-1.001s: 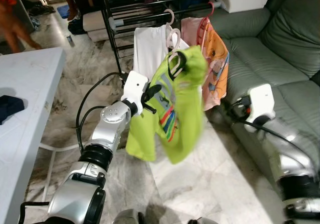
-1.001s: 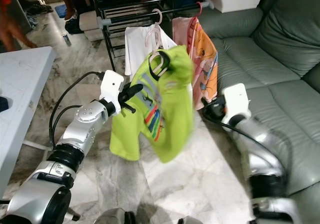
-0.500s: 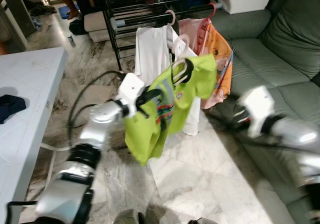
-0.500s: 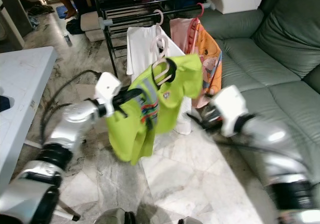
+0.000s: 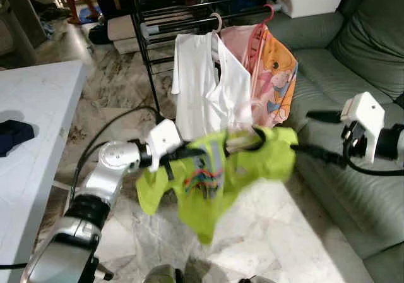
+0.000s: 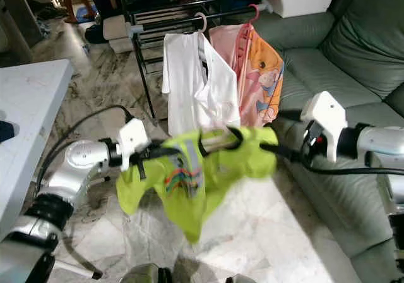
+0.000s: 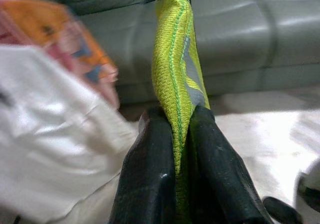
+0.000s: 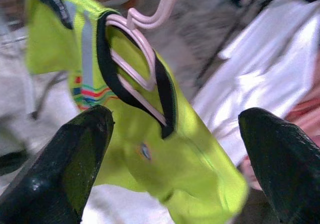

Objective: Hang hanger

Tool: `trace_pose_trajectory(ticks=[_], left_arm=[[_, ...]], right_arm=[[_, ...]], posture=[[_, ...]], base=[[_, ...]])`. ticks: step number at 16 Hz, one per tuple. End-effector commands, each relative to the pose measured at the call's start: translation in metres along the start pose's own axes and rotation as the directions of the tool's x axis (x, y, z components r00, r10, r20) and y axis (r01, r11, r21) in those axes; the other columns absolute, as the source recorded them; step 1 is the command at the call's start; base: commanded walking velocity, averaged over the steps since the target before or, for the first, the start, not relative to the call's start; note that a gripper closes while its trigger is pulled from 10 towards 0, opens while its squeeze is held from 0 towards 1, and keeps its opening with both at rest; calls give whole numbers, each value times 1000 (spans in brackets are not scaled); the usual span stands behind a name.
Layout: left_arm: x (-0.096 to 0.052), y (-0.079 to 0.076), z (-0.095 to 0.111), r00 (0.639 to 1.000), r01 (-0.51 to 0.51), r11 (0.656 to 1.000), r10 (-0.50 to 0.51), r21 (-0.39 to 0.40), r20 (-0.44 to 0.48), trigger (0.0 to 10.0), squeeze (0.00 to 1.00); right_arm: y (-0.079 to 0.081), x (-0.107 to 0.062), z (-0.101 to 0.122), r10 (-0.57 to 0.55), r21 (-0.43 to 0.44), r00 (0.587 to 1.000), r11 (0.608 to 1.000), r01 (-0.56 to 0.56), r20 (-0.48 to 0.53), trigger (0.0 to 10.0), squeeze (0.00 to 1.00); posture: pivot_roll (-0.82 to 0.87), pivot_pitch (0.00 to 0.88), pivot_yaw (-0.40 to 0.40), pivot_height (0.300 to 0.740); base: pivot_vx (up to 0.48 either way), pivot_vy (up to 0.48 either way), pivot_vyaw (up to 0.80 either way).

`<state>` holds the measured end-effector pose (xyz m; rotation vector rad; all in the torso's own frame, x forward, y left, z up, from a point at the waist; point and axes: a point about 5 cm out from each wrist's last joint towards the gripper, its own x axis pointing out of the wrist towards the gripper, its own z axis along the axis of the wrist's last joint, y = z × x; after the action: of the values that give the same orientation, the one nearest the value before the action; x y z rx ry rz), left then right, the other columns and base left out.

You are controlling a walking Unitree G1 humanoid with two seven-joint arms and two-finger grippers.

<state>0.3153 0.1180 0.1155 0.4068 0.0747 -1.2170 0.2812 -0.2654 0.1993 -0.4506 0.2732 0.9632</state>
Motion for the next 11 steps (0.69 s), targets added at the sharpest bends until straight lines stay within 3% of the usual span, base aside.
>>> trace_pose_trajectory(ticks=[1,4,8,9,10,11], left_arm=[[1,0,15,998,43,998,-46,56,52,0,0],[4,-11,26,986,141,986,-149,93,81,0,0],[2,-15,32,978,179,979,-188,98,93,0,0],[1,-17,34,976,186,978,-195,98,95,0,0],[1,-17,34,975,189,977,-198,97,96,0,0],[1,-18,35,974,196,976,-205,99,98,0,0]], right_arm=[[0,1,1,51,3,999,999,-51,-16,10000,0],[0,2,-4,150,7,986,989,-150,-68,10000,0],[-2,0,-16,208,7,966,978,-209,-155,10000,0],[-1,0,-21,236,17,955,971,-237,-179,3647,0],[-1,0,-23,246,22,950,969,-247,-189,3647,0],[0,0,-28,273,45,941,962,-269,-201,0,0]], posture=[[-69,0,49,740],[-67,0,46,740],[-67,0,46,740],[-61,0,46,740],[-60,0,46,740],[-60,0,46,740]], base=[[0,0,0],[0,0,0],[0,0,0],[0,0,0],[0,0,0],[0,0,0]])
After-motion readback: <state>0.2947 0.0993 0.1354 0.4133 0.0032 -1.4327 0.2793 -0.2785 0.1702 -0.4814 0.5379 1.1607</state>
